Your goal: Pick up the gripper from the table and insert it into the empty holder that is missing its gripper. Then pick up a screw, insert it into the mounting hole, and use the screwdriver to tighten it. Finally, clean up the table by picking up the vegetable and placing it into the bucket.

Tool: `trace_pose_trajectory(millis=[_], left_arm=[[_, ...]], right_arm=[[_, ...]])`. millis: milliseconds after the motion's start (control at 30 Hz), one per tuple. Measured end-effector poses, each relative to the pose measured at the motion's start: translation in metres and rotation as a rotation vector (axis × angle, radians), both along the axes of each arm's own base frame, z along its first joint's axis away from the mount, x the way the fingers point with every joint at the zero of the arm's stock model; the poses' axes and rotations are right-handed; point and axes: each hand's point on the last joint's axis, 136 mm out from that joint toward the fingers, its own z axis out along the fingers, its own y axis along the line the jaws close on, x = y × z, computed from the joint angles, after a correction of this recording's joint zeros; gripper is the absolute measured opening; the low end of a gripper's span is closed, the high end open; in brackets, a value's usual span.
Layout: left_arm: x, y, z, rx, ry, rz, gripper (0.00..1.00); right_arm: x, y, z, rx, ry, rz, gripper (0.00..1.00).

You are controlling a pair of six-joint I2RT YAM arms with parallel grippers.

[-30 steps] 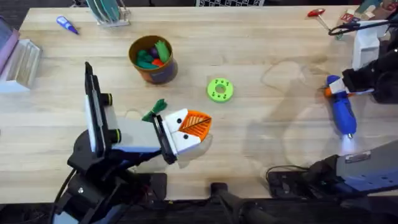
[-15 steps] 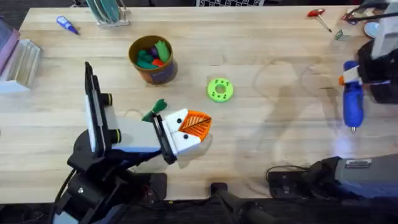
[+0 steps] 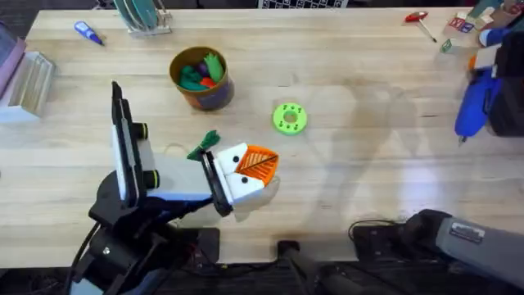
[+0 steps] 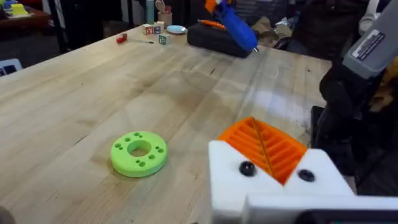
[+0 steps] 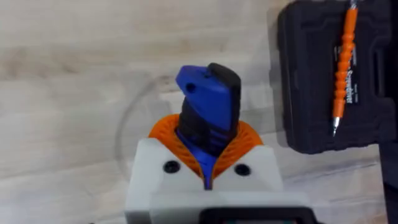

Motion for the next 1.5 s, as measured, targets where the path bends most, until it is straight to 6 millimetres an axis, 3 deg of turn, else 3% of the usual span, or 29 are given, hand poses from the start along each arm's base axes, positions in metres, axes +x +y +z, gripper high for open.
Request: trace_pose_trajectory(millis=[300, 400, 533, 833, 1067, 1200, 1500], left_arm=[[0.000, 0.000, 0.000, 0.000, 0.000, 0.000, 0.007], [0.000, 0.000, 0.000, 0.000, 0.000, 0.000, 0.007], [0.000, 0.000, 0.000, 0.000, 0.000, 0.000, 0.007], [0.000, 0.000, 0.000, 0.000, 0.000, 0.000, 0.007], [0.000, 0.000, 0.000, 0.000, 0.000, 0.000, 0.007], [0.000, 0.000, 0.000, 0.000, 0.000, 0.000, 0.007], [0.000, 0.000, 0.000, 0.000, 0.000, 0.000, 0.007]], right_arm=[[0.004, 0.057, 0.072, 0.009, -0.361, 0.048, 0.022], [0.005, 0.087, 0.089, 0.055, -0.519, 0.108, 0.022], [0.003, 0.141, 0.111, 0.164, -0.737, 0.242, 0.022], [-0.031, 0.262, 0.149, 0.473, -0.965, 0.582, 0.022], [-0.073, 0.328, 0.199, 0.655, -1.118, 0.831, 0.022], [-0.086, 0.357, 0.205, 0.728, -1.125, 0.920, 0.022], [-0.112, 0.427, 0.186, 0.866, -1.018, 1.157, 0.022]])
